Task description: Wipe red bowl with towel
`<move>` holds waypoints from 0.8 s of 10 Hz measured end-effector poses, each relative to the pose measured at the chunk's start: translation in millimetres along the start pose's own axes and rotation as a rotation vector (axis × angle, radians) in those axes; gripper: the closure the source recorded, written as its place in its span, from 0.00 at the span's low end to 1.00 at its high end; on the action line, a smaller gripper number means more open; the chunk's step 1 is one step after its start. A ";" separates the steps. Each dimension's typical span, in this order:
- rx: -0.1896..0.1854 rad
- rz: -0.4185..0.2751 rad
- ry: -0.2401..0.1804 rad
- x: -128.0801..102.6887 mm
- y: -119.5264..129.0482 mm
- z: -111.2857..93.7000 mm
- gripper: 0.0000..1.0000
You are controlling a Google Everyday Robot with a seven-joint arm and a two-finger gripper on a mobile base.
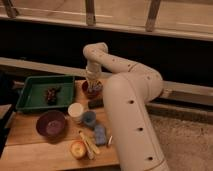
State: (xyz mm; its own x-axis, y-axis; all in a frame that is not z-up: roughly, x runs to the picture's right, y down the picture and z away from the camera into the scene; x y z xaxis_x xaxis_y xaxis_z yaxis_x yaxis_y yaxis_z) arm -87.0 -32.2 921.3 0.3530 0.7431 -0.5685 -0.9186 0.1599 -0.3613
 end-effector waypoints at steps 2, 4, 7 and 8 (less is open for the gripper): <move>-0.020 -0.015 0.002 -18.6 30.8 4.2 1.00; -0.021 -0.005 0.002 -21.9 49.2 -1.1 1.00; 0.010 0.028 -0.017 -7.6 45.2 -21.6 1.00; 0.017 0.041 -0.028 -1.3 35.7 -28.6 1.00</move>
State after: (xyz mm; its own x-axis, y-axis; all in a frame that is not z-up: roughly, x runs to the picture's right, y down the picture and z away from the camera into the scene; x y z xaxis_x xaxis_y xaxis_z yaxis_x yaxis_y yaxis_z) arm -115.1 -46.0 888.0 0.3098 0.7670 -0.5619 -0.9353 0.1396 -0.3251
